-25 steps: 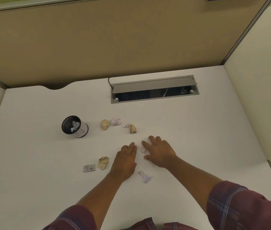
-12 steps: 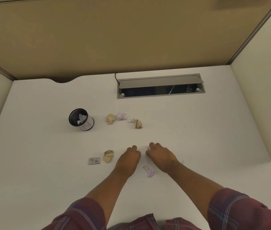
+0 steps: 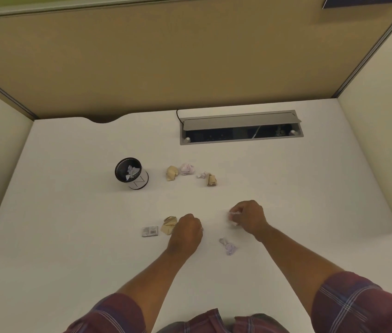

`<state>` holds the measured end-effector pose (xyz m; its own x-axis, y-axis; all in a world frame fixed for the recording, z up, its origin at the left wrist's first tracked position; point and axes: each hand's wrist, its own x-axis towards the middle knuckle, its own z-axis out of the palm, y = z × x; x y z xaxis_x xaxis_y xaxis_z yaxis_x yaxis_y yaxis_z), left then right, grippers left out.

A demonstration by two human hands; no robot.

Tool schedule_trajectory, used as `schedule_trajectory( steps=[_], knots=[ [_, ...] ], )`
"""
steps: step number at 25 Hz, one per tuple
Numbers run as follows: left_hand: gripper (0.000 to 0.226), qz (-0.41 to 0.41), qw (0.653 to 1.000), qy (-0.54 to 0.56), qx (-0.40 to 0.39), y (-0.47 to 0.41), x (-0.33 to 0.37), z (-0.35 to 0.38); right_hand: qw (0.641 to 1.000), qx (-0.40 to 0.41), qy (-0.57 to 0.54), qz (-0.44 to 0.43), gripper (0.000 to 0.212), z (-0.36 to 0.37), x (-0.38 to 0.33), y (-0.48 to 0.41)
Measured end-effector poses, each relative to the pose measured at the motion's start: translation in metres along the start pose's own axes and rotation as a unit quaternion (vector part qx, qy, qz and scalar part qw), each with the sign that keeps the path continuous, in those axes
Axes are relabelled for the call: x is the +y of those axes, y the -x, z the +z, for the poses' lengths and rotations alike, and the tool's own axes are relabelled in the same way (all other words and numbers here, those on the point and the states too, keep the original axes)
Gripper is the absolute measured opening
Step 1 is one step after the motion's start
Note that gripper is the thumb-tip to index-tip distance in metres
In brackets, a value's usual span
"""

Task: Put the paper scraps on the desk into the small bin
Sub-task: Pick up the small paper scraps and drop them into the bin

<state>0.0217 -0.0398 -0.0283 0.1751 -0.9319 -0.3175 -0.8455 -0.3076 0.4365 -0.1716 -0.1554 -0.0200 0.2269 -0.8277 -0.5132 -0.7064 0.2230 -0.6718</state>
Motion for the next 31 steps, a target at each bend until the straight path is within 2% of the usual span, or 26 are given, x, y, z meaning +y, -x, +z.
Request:
schedule_trajectory(
  steps=[2, 4, 9, 12, 18, 22, 27, 31],
  knots=[
    [0.019, -0.008, 1.000, 0.019, 0.018, 0.005, -0.009, -0.011, 0.981, -0.003, -0.182, 0.068, 0.012, 0.001, -0.009, 0.006],
    [0.018, -0.016, 0.999, 0.038, 0.021, 0.010, -0.014, -0.013, 0.956, -0.008, -0.277, 0.094, 0.014, -0.001, -0.017, 0.010],
    [0.024, -0.034, 0.996, 0.064, 0.041, 0.028, -0.048, -0.038, 0.923, -0.022, -0.374, 0.085, 0.010, 0.028, -0.078, 0.018],
    [0.015, -0.056, 0.994, 0.083, 0.054, 0.035, -0.081, -0.052, 0.924, -0.030, -0.377, 0.057, 0.011, 0.057, -0.127, 0.013],
    [0.015, -0.089, 0.988, 0.100, 0.079, 0.049, -0.144, -0.076, 0.957, -0.001, -0.287, -0.026, 0.018, 0.123, -0.216, -0.016],
    [0.024, -0.115, 0.982, 0.107, 0.106, 0.060, -0.182, -0.087, 0.986, 0.051, -0.105, -0.121, 0.012, 0.162, -0.256, -0.041],
    [0.025, -0.147, 0.976, 0.115, 0.115, 0.074, -0.222, -0.092, 0.971, 0.025, 0.105, -0.211, 0.014, 0.197, -0.272, -0.063],
    [0.023, -0.154, 0.971, 0.132, 0.130, 0.081, -0.237, -0.090, 0.943, 0.001, 0.205, -0.263, 0.020, 0.212, -0.261, -0.067]
  ],
)
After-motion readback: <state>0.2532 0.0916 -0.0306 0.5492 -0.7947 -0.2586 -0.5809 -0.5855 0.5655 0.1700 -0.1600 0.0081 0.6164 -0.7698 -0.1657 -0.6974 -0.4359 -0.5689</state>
